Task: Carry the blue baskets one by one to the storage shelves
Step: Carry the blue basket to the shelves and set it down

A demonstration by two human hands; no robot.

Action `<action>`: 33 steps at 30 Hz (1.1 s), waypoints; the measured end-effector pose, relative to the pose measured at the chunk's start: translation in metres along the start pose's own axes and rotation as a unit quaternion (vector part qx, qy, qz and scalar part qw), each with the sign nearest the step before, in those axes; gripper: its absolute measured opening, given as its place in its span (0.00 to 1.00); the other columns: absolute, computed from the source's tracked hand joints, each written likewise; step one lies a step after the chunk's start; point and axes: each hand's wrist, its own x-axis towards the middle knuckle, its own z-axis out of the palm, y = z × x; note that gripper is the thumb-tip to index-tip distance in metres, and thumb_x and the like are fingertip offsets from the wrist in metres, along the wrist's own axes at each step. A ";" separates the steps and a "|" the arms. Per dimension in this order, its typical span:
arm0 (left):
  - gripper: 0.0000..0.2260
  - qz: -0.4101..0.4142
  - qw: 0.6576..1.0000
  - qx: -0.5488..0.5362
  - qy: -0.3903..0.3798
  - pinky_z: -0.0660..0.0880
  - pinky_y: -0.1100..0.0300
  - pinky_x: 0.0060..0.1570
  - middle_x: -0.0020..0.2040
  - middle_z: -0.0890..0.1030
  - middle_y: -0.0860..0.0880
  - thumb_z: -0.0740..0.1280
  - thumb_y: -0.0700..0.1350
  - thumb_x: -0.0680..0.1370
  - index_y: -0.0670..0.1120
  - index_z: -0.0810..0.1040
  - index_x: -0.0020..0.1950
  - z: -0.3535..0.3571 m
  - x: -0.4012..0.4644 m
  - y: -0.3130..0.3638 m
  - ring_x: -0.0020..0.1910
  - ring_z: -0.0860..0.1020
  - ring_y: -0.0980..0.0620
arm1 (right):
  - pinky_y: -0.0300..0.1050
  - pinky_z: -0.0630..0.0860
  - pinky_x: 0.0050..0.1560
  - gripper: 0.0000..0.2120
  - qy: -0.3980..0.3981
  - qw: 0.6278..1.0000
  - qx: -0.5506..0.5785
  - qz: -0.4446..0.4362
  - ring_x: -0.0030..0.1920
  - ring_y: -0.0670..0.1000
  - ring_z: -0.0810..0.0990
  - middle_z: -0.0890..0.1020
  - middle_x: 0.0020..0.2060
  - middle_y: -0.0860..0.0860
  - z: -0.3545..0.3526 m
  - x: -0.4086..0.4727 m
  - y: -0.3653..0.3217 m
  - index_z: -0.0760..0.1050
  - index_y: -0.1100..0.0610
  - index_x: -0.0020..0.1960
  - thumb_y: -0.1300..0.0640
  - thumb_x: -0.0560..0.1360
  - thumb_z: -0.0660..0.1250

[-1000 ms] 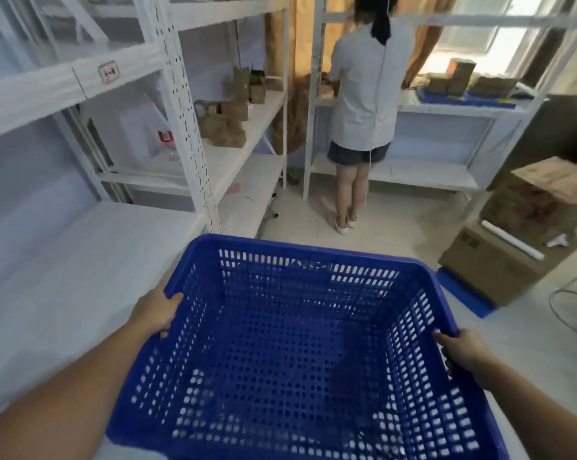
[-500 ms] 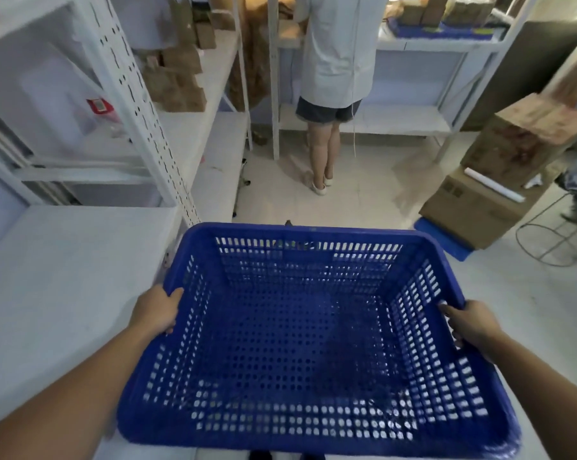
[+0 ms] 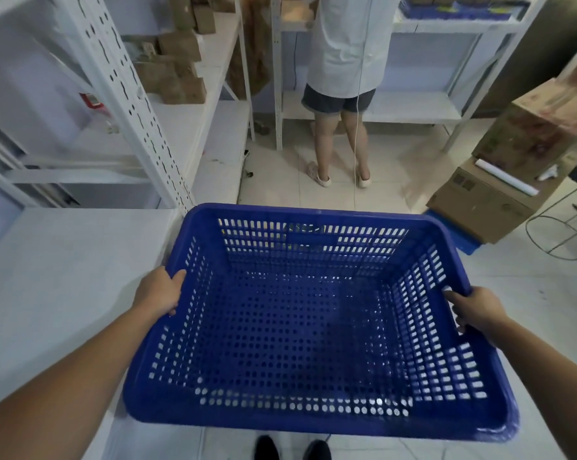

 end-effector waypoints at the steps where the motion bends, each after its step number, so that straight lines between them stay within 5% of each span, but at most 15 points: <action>1: 0.22 -0.004 1.000 0.004 0.000 0.74 0.55 0.34 0.29 0.83 0.41 0.59 0.54 0.85 0.38 0.77 0.43 -0.003 0.004 -0.002 0.25 0.82 0.43 | 0.58 0.81 0.40 0.20 -0.004 1.000 0.002 -0.002 0.24 0.58 0.78 0.80 0.24 0.59 0.002 -0.001 -0.003 0.79 0.69 0.44 0.51 0.79 0.68; 8: 0.20 -0.014 1.000 0.022 0.000 0.73 0.55 0.32 0.27 0.82 0.41 0.59 0.54 0.86 0.38 0.76 0.48 -0.002 0.008 -0.021 0.26 0.82 0.42 | 0.50 0.77 0.37 0.19 -0.003 1.000 -0.008 -0.004 0.24 0.58 0.78 0.80 0.24 0.58 0.015 -0.006 -0.014 0.79 0.68 0.42 0.51 0.80 0.66; 33: 0.22 0.012 0.998 0.051 0.030 0.69 0.55 0.29 0.40 0.83 0.36 0.60 0.55 0.85 0.35 0.77 0.59 0.002 0.072 0.021 0.31 0.82 0.42 | 0.57 0.81 0.44 0.19 0.043 0.999 0.003 0.005 0.29 0.60 0.81 0.82 0.26 0.60 0.019 0.032 -0.045 0.77 0.65 0.42 0.49 0.80 0.66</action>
